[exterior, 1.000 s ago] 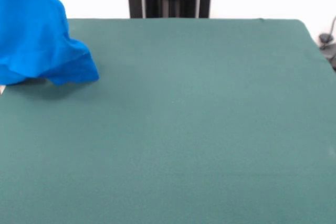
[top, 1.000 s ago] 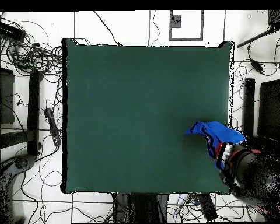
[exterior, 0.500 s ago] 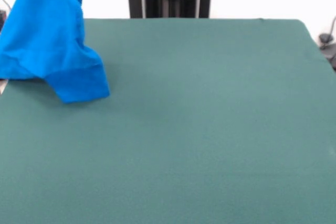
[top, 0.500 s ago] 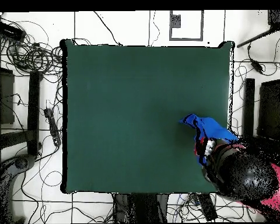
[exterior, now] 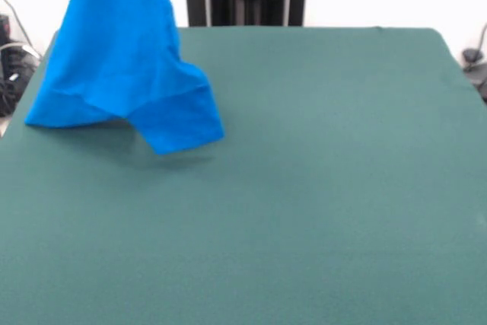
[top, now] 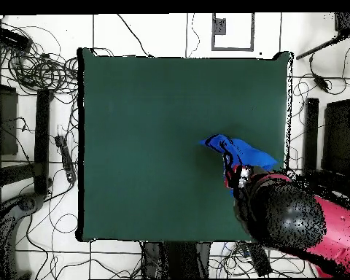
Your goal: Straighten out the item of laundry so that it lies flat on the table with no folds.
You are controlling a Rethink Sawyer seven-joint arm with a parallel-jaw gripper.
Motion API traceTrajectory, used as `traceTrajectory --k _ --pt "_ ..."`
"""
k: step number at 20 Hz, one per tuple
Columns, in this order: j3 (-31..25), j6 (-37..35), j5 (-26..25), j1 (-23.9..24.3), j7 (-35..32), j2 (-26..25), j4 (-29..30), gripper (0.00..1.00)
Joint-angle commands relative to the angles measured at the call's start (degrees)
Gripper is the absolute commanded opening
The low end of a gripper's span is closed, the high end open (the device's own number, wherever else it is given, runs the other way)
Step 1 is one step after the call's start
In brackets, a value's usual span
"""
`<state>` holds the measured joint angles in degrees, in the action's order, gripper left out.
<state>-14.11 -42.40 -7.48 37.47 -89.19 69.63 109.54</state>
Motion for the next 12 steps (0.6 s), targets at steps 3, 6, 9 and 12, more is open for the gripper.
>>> traceTrajectory --k 3,6,9,12 --pt "1.56 -1.09 3.75 -4.51 -8.79 1.15 8.49 0.00" --pt "2.24 -0.11 4.38 -5.40 -9.76 1.45 9.73 0.00" --pt "3.05 0.14 5.16 -6.61 -10.86 2.25 10.93 0.00" --pt "4.08 -0.55 5.85 -8.05 -11.52 3.20 11.44 0.00"
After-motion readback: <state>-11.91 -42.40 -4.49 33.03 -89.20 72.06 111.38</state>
